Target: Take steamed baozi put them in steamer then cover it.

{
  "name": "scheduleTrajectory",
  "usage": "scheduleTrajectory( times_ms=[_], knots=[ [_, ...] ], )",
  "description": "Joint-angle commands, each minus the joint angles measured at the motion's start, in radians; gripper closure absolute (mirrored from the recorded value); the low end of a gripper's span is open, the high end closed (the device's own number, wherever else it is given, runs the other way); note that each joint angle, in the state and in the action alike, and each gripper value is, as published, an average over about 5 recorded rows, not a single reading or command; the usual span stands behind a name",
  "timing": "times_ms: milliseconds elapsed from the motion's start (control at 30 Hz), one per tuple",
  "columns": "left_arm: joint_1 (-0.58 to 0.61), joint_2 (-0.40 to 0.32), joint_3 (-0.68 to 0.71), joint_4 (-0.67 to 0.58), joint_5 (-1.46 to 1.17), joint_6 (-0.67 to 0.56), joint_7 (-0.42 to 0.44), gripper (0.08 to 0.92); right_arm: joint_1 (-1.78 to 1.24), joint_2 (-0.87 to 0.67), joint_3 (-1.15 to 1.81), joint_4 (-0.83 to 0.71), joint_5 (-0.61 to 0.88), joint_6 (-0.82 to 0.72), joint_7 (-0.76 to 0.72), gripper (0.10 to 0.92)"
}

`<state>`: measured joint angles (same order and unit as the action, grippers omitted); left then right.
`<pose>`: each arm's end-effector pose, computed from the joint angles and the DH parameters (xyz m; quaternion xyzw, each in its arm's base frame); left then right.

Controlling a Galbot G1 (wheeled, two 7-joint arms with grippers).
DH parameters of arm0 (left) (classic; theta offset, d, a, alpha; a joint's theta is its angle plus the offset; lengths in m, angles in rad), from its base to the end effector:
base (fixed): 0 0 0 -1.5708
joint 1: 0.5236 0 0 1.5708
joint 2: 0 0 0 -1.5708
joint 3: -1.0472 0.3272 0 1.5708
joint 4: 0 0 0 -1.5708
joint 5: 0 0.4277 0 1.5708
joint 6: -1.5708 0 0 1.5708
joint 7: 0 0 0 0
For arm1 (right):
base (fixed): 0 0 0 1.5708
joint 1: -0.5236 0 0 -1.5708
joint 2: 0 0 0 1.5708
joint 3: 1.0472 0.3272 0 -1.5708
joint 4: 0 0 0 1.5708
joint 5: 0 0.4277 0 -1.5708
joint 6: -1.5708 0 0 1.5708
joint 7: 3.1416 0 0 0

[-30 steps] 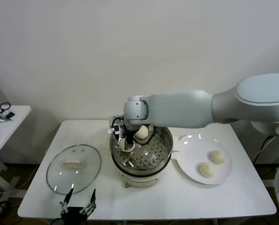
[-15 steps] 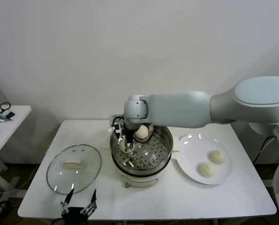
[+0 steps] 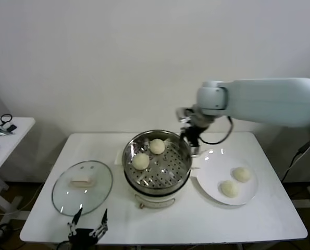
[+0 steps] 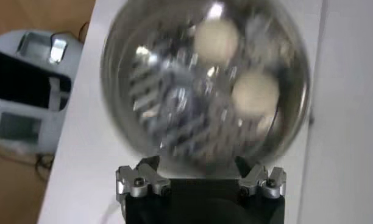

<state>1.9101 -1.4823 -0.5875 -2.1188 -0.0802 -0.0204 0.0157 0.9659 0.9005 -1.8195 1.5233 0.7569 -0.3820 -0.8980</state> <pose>0.1595 0.0324 -0.3431 -0.0061 -0.9893 -0.0136 0.1453 0.5455 0.0239 -0.0715 0.5311 -0.5332 0.5223 0.4011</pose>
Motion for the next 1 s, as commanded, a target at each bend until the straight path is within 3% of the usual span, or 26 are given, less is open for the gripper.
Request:
scheduleTrajectory(
  times_ms=[33, 500, 1000],
  knots=[
    [-0.004, -0.001, -0.003, -0.001, -0.001, 0.007, 0.001, 0.177, -0.14, -0.341, -0.032, -0.002, -0.285, 0.09, -0.055, 0.203],
    [-0.008, -0.008, -0.013, 0.029, -0.003, 0.002, -0.001, 0.177, -0.522, -0.289, 0.254, -0.177, -0.419, 0.076, -0.02, 0.203],
    [-0.013, -0.008, -0.016, 0.045, -0.004, 0.001, -0.004, 0.177, -0.651, -0.254, 0.351, -0.203, -0.437, 0.049, 0.016, 0.203]
  ],
)
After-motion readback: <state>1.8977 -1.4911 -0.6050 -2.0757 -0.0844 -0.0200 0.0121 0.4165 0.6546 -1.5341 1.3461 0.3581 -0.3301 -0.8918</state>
